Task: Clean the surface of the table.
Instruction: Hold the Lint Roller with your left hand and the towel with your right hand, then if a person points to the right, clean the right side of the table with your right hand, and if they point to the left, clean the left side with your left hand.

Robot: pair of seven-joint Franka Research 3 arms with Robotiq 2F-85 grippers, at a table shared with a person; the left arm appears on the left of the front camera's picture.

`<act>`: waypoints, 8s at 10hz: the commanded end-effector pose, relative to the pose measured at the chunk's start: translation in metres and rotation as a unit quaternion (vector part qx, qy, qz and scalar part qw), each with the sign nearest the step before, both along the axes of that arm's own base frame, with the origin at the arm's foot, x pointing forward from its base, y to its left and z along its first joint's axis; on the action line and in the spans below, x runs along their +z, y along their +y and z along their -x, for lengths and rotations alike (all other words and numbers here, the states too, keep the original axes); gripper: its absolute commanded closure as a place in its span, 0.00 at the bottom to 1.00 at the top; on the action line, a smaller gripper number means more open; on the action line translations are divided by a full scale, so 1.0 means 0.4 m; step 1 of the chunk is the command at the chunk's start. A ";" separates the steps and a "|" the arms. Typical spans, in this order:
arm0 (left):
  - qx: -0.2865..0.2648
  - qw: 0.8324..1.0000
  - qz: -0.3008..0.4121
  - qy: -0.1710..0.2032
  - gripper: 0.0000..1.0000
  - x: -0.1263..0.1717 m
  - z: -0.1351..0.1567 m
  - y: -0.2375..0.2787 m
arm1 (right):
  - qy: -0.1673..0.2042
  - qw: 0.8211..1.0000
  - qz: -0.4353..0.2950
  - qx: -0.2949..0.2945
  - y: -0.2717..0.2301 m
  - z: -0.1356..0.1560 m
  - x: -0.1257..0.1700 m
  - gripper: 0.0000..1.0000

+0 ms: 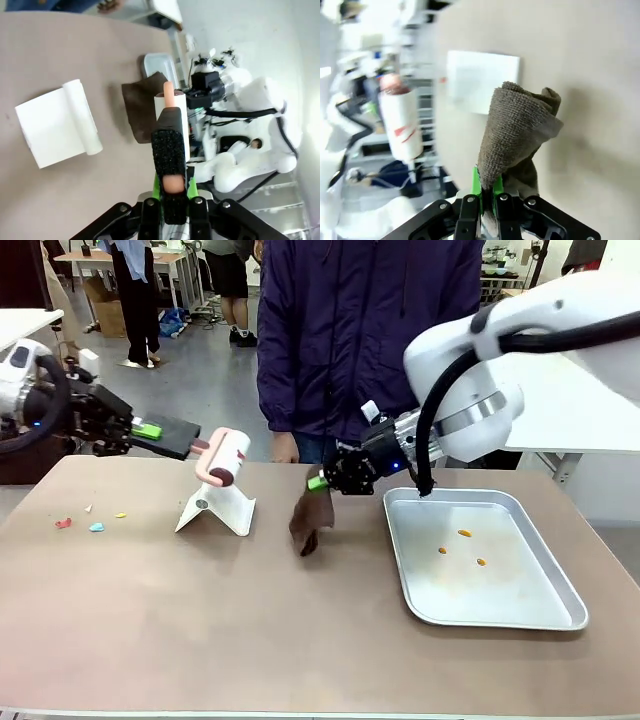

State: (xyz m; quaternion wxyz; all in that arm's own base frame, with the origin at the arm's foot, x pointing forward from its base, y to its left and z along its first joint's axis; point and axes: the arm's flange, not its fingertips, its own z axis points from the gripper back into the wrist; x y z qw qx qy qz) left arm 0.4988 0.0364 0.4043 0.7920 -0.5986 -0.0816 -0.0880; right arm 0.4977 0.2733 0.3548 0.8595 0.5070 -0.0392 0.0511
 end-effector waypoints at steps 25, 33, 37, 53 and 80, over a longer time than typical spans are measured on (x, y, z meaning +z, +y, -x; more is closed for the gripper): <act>0.115 0.972 0.185 0.083 1.00 -0.249 0.240 0.668 | 0.031 0.959 -0.108 -0.259 -0.942 0.342 0.019 1.00; 0.115 0.972 0.185 0.083 1.00 -0.249 0.240 0.668 | 0.031 0.959 -0.108 -0.259 -0.942 0.342 0.019 1.00; 0.115 0.972 0.185 0.083 1.00 -0.249 0.240 0.668 | 0.031 0.959 -0.108 -0.259 -0.942 0.342 0.019 1.00; 0.115 0.972 0.185 0.083 1.00 -0.249 0.240 0.668 | 0.005 0.970 -0.049 -0.240 -0.926 0.334 0.016 0.91; 0.115 0.972 0.185 0.083 1.00 -0.249 0.240 0.668 | -0.046 0.957 0.285 0.003 -0.396 0.009 -0.058 0.91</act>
